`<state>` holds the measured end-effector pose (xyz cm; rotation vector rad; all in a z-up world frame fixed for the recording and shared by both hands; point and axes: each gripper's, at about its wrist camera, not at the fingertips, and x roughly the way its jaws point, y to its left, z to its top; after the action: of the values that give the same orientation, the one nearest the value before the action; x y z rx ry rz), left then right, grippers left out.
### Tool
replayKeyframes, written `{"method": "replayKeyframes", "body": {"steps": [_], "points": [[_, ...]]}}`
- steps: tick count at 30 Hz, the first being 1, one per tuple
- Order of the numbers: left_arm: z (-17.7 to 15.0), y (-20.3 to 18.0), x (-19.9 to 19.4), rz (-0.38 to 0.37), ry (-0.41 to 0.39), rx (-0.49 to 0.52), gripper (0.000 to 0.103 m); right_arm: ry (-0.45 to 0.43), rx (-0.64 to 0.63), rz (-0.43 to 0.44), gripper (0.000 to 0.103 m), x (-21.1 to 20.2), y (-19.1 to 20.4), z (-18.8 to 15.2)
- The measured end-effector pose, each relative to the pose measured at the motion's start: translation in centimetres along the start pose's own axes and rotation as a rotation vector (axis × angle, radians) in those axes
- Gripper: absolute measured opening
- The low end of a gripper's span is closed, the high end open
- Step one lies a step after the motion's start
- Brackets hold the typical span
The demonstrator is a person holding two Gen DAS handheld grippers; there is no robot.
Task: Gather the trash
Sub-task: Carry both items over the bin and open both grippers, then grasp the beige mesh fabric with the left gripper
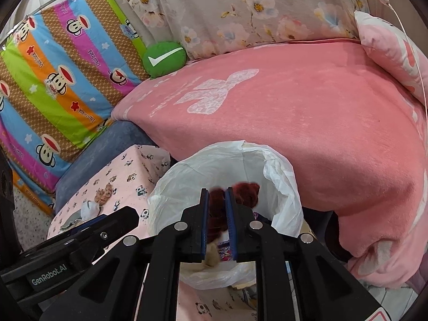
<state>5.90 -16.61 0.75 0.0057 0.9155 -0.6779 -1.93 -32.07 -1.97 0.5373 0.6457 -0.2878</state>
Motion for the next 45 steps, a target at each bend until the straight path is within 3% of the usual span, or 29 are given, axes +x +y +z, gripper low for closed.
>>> {"method": "replayKeyframes", "body": {"steps": [3,10,17,41,45], "points": [[0.1,1.0,-0.1,0.017,0.005,-0.016,0.063,0.001,-0.01,0.007,0.029,0.4,0.8,0.0],[-0.6,3.5,-0.7,0.042,0.007,-0.066,0.063,0.021,-0.027,0.014,0.039,1.0,2.3,-0.6],[-1.6,5.5,-1.5,0.052,0.019,-0.125,0.067,0.039,-0.051,0.014,0.041,0.9,3.8,-1.3],[-3.8,13.4,-7.3,0.123,-0.057,-0.276,0.068,0.059,-0.189,0.081,0.05,-0.1,12.1,-3.6],[-4.3,15.2,-8.2,0.142,-0.066,-0.317,0.076,0.063,-0.216,0.091,0.054,0.0,13.8,-4.1]]}}
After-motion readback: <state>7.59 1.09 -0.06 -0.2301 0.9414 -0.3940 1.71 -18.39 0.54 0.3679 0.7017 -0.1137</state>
